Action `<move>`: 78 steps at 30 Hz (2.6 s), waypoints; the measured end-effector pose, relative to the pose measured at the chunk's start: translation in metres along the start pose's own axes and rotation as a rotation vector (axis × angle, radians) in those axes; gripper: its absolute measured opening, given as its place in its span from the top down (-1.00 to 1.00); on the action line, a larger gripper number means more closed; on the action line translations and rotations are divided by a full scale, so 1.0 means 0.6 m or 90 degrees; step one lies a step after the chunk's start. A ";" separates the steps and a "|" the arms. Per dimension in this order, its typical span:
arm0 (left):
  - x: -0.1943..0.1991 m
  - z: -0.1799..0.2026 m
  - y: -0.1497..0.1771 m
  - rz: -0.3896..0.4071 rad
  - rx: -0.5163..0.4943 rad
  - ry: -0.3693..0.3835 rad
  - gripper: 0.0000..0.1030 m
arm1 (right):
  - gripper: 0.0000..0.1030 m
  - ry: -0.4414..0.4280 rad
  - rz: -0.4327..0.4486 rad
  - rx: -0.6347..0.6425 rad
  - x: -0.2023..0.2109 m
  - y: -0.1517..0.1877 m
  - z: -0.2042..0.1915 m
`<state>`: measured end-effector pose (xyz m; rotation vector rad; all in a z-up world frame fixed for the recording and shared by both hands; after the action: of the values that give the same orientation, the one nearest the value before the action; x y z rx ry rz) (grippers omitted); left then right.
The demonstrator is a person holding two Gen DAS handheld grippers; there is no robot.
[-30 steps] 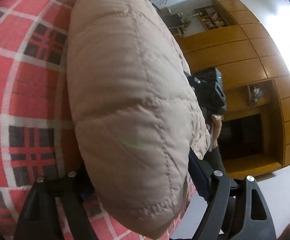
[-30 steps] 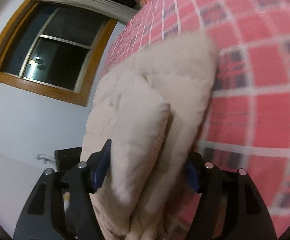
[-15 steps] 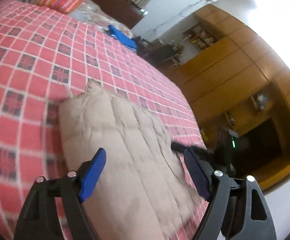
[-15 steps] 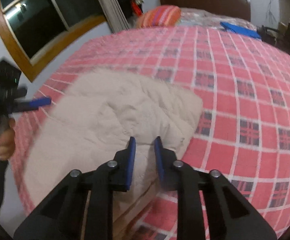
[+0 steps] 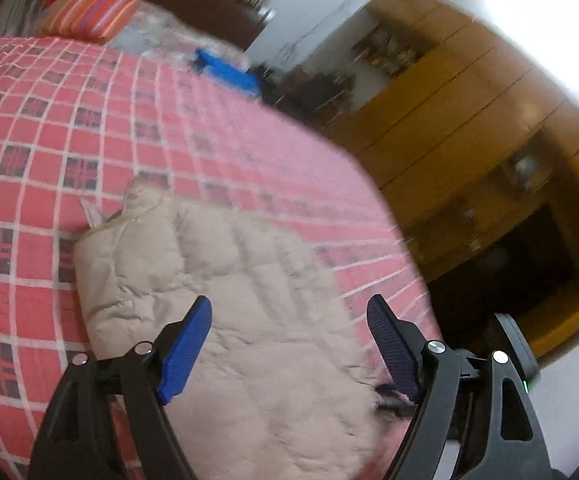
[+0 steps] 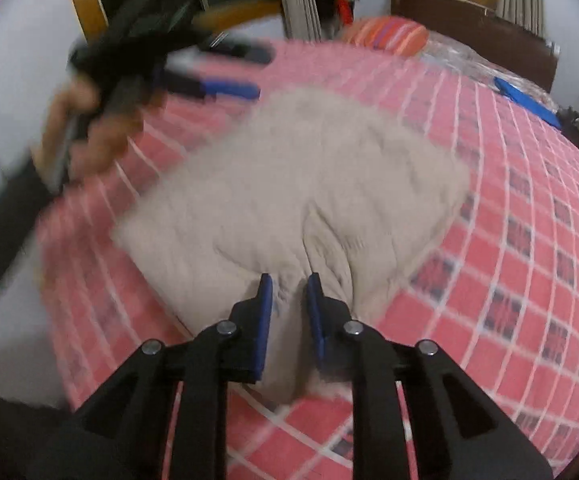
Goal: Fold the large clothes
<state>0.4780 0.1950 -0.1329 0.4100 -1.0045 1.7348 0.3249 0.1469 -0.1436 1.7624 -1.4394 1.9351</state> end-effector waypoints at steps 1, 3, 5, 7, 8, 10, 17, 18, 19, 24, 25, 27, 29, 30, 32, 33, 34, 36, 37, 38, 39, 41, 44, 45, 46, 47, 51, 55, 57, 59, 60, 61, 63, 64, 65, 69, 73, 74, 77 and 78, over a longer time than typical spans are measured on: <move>-0.024 -0.019 0.008 -0.026 0.014 -0.011 -0.55 | 0.70 0.014 -0.011 -0.004 -0.013 0.016 0.008; -0.049 -0.034 0.020 -0.040 0.017 -0.026 -0.54 | 0.72 0.012 -0.014 -0.034 -0.032 0.031 0.016; -0.059 -0.035 0.021 -0.038 0.006 -0.037 -0.54 | 0.72 0.024 -0.017 -0.037 -0.045 0.039 0.019; -0.053 -0.025 0.012 -0.034 0.010 -0.047 -0.54 | 0.73 0.023 -0.018 -0.044 -0.060 0.041 0.021; -0.039 -0.016 0.008 -0.023 0.018 -0.044 -0.54 | 0.73 0.020 -0.019 -0.047 -0.062 0.041 0.023; 0.021 -0.001 0.024 0.006 0.015 -0.026 -0.54 | 0.73 0.024 -0.020 -0.046 -0.057 0.039 0.021; 0.175 0.087 0.148 0.061 -0.088 0.084 -0.56 | 0.62 -0.003 0.069 -0.066 0.048 0.020 -0.006; 0.176 0.088 0.181 0.056 -0.101 0.091 -0.56 | 0.62 -0.008 0.074 -0.063 0.052 0.025 -0.013; 0.171 0.084 0.199 0.049 -0.102 0.094 -0.56 | 0.62 -0.005 0.070 -0.056 0.047 0.036 -0.022; 0.108 0.051 0.257 0.002 -0.057 0.104 -0.56 | 0.74 0.051 -0.006 -0.054 -0.029 0.083 0.000; 0.101 0.049 0.261 0.004 -0.050 0.103 -0.56 | 0.74 0.046 -0.008 -0.057 -0.027 0.084 -0.001; 0.109 0.053 0.261 0.020 -0.050 0.117 -0.58 | 0.74 0.008 -0.001 -0.067 -0.001 0.072 -0.004; 0.128 0.058 0.262 0.037 -0.039 0.146 -0.58 | 0.74 -0.028 0.051 -0.106 0.046 0.030 0.012; 0.143 0.063 0.259 0.052 -0.034 0.165 -0.58 | 0.72 -0.010 0.071 -0.119 0.061 0.005 0.031; 0.159 0.071 0.261 0.068 -0.036 0.177 -0.61 | 0.63 0.017 0.096 -0.135 0.066 -0.040 0.063; 0.161 0.073 0.265 0.070 -0.036 0.179 -0.63 | 0.63 0.019 0.099 -0.147 0.059 -0.063 0.078; 0.160 0.075 0.270 0.068 -0.036 0.180 -0.66 | 0.63 0.022 0.101 -0.157 0.050 -0.076 0.091; 0.145 0.069 0.281 0.053 -0.036 0.166 -0.70 | 0.63 0.020 0.090 -0.188 0.006 -0.111 0.128; 0.131 0.062 0.286 0.041 -0.029 0.151 -0.70 | 0.63 0.021 0.078 -0.200 -0.014 -0.116 0.140; 0.120 0.055 0.291 0.034 -0.018 0.142 -0.70 | 0.62 0.018 0.055 -0.215 -0.040 -0.114 0.150; 0.118 0.055 0.291 0.035 -0.016 0.142 -0.70 | 0.64 0.013 0.038 -0.225 -0.056 -0.105 0.149; 0.127 0.058 0.290 0.043 -0.014 0.144 -0.71 | 0.66 0.013 0.035 -0.235 -0.062 -0.095 0.151; 0.154 0.053 0.291 0.066 -0.003 0.113 -0.72 | 0.60 0.009 0.068 -0.227 -0.011 -0.082 0.128; 0.164 0.052 0.293 0.076 -0.006 0.083 -0.73 | 0.48 0.025 0.081 -0.220 0.013 -0.074 0.117; 0.177 0.052 0.298 0.091 -0.019 0.031 -0.73 | 0.10 0.039 0.092 -0.215 0.031 -0.067 0.107; 0.192 0.055 0.306 0.110 -0.043 -0.022 -0.74 | -0.15 0.067 0.107 -0.206 0.058 -0.055 0.091; 0.244 0.082 0.351 0.170 -0.095 -0.154 -0.92 | -0.89 0.157 0.141 -0.172 0.133 0.015 0.021; 0.269 0.105 0.400 0.188 -0.124 -0.266 -0.92 | -0.94 0.247 0.162 -0.196 0.174 0.091 -0.016; 0.283 0.126 0.431 0.198 -0.152 -0.311 -0.92 | -0.95 0.283 0.171 -0.202 0.201 0.129 -0.044; 0.287 0.144 0.456 0.195 -0.175 -0.334 -0.92 | -0.95 0.292 0.160 -0.210 0.219 0.161 -0.070; 0.290 0.150 0.465 0.191 -0.179 -0.341 -0.92 | -0.95 0.298 0.152 -0.210 0.221 0.173 -0.081; 0.292 0.157 0.476 0.190 -0.181 -0.345 -0.92 | -0.95 0.310 0.146 -0.205 0.232 0.189 -0.094; 0.303 0.171 0.498 0.195 -0.180 -0.351 -0.92 | -0.94 0.306 0.133 -0.209 0.247 0.214 -0.117; 0.307 0.179 0.510 0.196 -0.187 -0.354 -0.92 | -0.94 0.301 0.135 -0.214 0.251 0.220 -0.129; 0.311 0.188 0.522 0.193 -0.192 -0.352 -0.92 | -0.94 0.300 0.144 -0.216 0.262 0.227 -0.142; 0.342 0.218 0.557 0.215 -0.180 -0.336 -0.92 | -0.94 0.322 0.188 -0.205 0.315 0.241 -0.195; 0.384 0.242 0.582 0.243 -0.179 -0.350 -0.92 | -0.94 0.310 0.214 -0.198 0.353 0.250 -0.238; 0.392 0.248 0.586 0.249 -0.182 -0.350 -0.92 | -0.94 0.309 0.220 -0.194 0.363 0.252 -0.248; 0.412 0.268 0.600 0.262 -0.202 -0.364 -0.92 | -0.94 0.307 0.237 -0.199 0.389 0.259 -0.260; 0.415 0.271 0.602 0.261 -0.202 -0.366 -0.92 | -0.94 0.312 0.237 -0.199 0.396 0.260 -0.261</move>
<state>0.0238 0.1812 -0.0213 0.5376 -1.8562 1.8037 0.0436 0.0653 -0.0038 0.8533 -1.8271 1.9704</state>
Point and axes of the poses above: each gripper's, at about its wrist camera, not at the fingertips, and x roughly against the way its jaws point, z to its right, y to its underside, the point moved 10 cm from there along -x, roughly the way its jaws point, and after that the axes turned 1 degree about -y, right-handed, at the moved point
